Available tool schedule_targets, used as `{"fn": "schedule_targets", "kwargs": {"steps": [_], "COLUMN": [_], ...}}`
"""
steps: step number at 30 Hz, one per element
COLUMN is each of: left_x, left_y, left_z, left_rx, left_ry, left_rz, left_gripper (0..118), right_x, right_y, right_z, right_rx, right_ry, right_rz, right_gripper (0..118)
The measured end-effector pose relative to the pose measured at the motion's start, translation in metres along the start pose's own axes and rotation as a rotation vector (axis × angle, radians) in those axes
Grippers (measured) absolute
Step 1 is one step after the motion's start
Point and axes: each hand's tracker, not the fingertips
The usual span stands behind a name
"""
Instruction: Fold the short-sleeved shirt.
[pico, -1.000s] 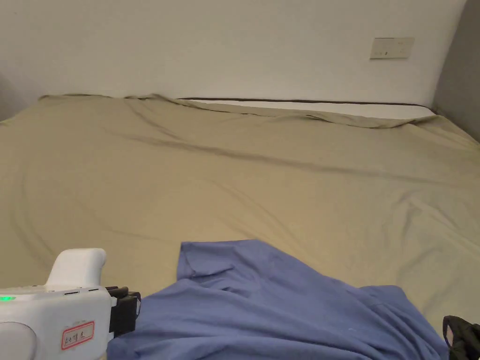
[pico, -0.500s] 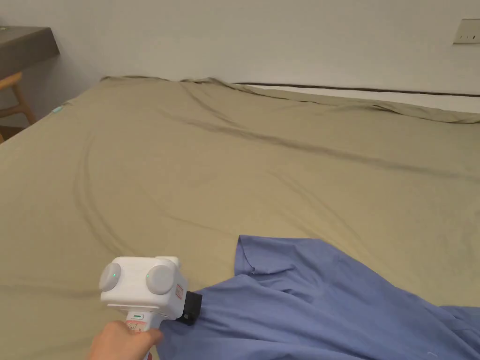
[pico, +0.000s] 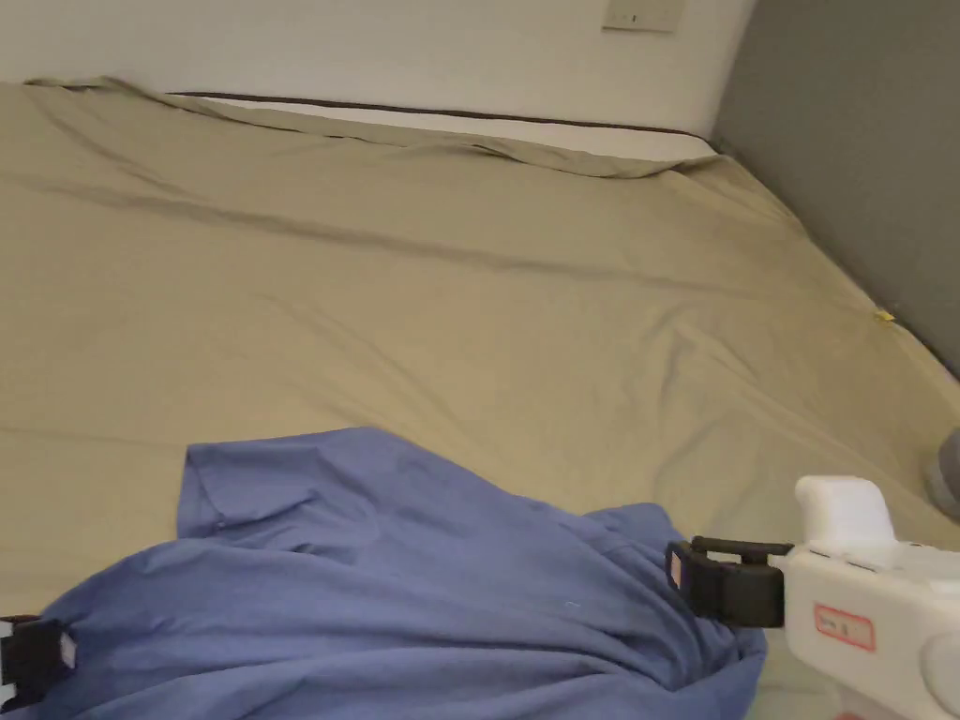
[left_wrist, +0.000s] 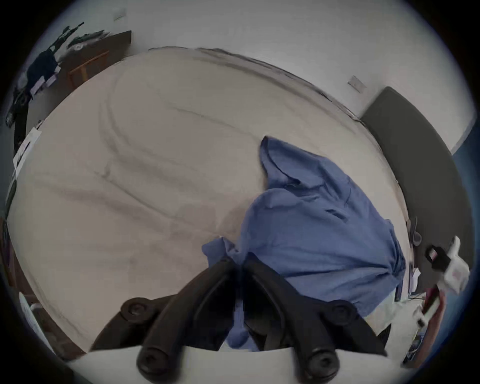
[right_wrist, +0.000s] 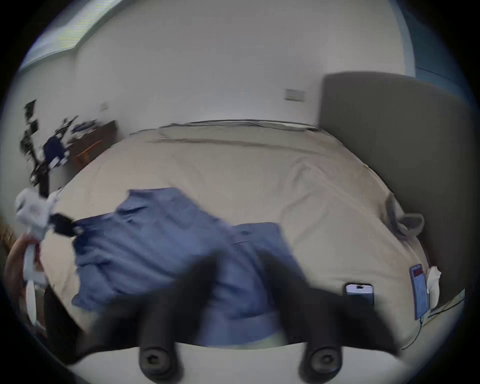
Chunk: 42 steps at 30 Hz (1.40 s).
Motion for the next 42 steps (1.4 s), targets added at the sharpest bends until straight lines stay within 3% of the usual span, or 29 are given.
{"fn": "schedule_targets", "kwargs": {"steps": [2,5,6,7,8,10,11,12,13,14,15,18,20,25,30,33,36,38,42], "left_x": [-0.003,-0.001,0.000,0.002,0.003,0.006,0.006,0.006,0.003,0.002,0.002,-0.002,0.000,0.022,0.027,0.026,0.031,0.034,0.037], "left_y": [0.004,0.003,0.003,0.002,0.001,0.000,-0.001,-0.001,0.000,0.001,0.001,0.011,0.020,0.044,0.053,0.062,0.077,0.097,0.165], "left_z": [0.000,0.000,-0.002,-0.005,-0.008,-0.012,-0.013,-0.013,-0.016,-0.015,-0.012,0.010,0.041,0.143,0.263,0.332,0.382,0.402,0.412], "left_rx": [0.007,0.009,0.006,0.005,-0.001,-0.006,-0.005,-0.003,0.002,0.015,0.028,0.067,0.182,0.394,0.677,0.830,0.928,0.965,0.945], "left_ry": [-0.001,-0.012,-0.013,-0.010,-0.001,0.023,0.020,0.017,0.005,-0.016,-0.038,-0.242,-0.288,-0.307,-0.462,-0.430,-0.287,-0.203,-0.187], "left_rz": [0.004,0.015,0.016,0.014,0.013,0.006,0.002,0.004,0.010,0.023,0.033,0.113,0.139,0.034,-0.036,-0.092,-0.155,-0.190,-0.146], "left_gripper": [3,3,3,3,3,3,3,3,3,3,3,3,3,3,3,3,3,3,3], "right_x": [0.031,0.045,0.045,0.045,0.040,0.035,0.031,0.012,0.003,-0.004,-0.007,-0.004,-0.008,-0.028,-0.027,-0.031,-0.031,-0.034,-0.036], "right_y": [0.020,0.027,0.026,0.024,0.023,0.019,0.020,0.023,0.022,0.019,0.017,0.021,0.023,0.032,0.044,0.056,0.075,0.097,0.161], "right_z": [-0.032,-0.094,-0.108,-0.120,-0.139,-0.147,-0.138,-0.111,-0.102,-0.092,-0.082,-0.049,-0.017,0.088,0.203,0.263,0.306,0.323,0.327], "right_rx": [-0.079,-0.219,-0.262,-0.298,-0.343,-0.372,-0.313,-0.275,-0.251,-0.226,-0.198,-0.073,0.030,0.307,0.609,0.737,0.851,0.894,0.907], "right_ry": [0.028,-0.036,-0.053,-0.039,-0.006,0.010,-0.031,-0.016,-0.048,-0.109,-0.075,0.022,0.036,0.038,0.087,0.065,0.063,0.045,0.062], "right_rz": [-0.091,-0.043,-0.026,-0.007,0.045,0.097,0.130,0.152,0.174,0.207,0.230,0.132,0.105,0.077,0.032,0.065,0.051,0.060,0.097], "right_gripper": [118,117,108,91,91,67,63,19,7,7,7,7,7,7,7,7,7,7,7]}}
